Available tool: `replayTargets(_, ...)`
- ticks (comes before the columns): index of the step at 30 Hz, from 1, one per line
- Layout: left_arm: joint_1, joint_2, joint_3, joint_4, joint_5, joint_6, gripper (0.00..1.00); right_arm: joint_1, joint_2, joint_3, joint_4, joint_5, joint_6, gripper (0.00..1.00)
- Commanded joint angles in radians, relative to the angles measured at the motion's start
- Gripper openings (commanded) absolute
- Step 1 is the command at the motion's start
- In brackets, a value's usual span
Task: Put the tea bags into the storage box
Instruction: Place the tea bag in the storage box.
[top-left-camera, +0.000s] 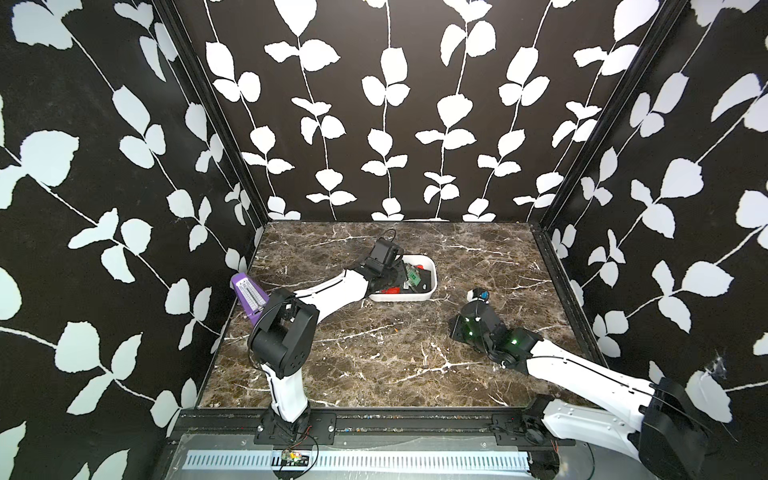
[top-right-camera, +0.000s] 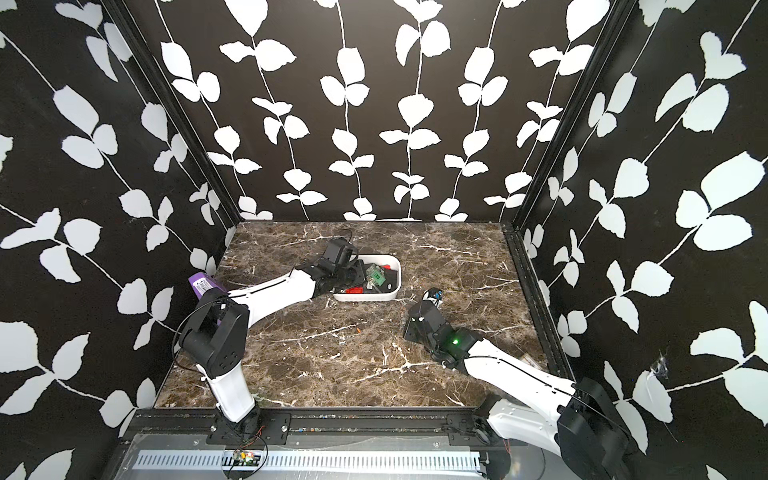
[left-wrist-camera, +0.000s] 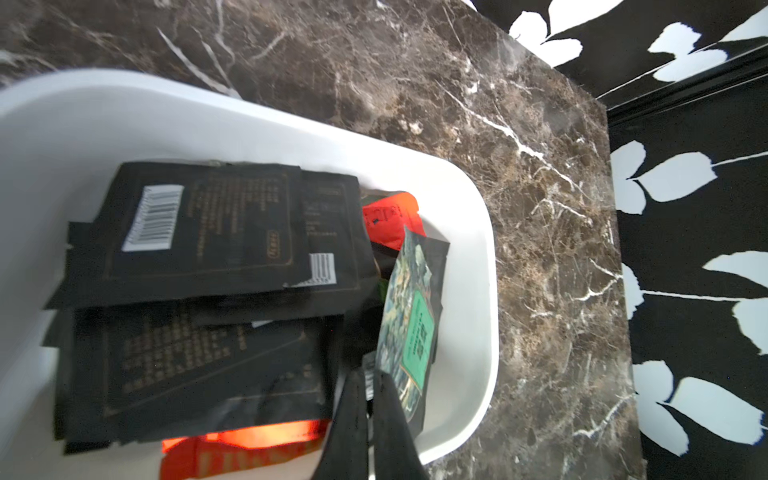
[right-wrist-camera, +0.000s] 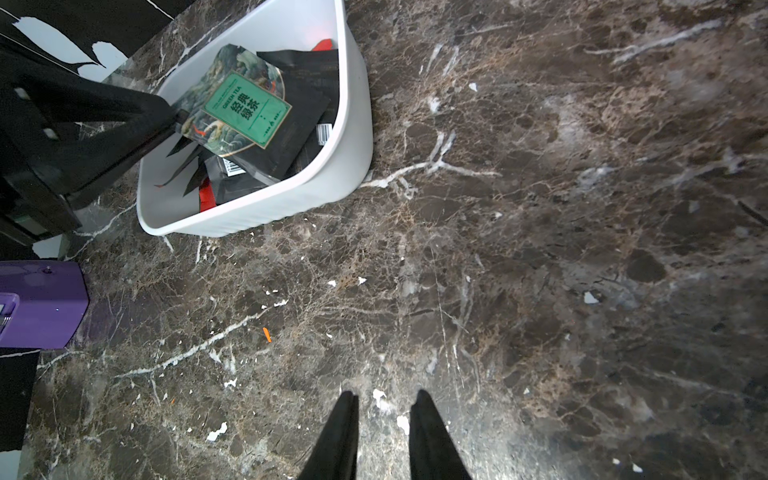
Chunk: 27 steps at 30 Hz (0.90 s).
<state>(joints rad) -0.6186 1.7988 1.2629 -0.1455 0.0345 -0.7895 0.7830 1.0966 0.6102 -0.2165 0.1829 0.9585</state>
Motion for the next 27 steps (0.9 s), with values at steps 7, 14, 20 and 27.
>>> replayTargets(7, 0.008, -0.027, -0.008, -0.023, -0.038, 0.045, 0.12, 0.006, -0.006, -0.012, -0.013, 0.007, 0.007, 0.29)
replayTargets(14, 0.008, -0.107, 0.002, -0.077, -0.066, 0.092, 0.39, 0.005, -0.016, 0.006, -0.039, 0.020, -0.001, 0.34)
replayTargets(20, 0.008, -0.243, 0.015, -0.152, -0.114, 0.163, 0.56, 0.007, -0.067, 0.041, -0.114, 0.052, -0.021, 0.36)
replayTargets(27, 0.008, -0.510, -0.089, -0.220, -0.194, 0.318, 0.85, 0.005, -0.167, 0.099, -0.216, 0.109, -0.076, 0.49)
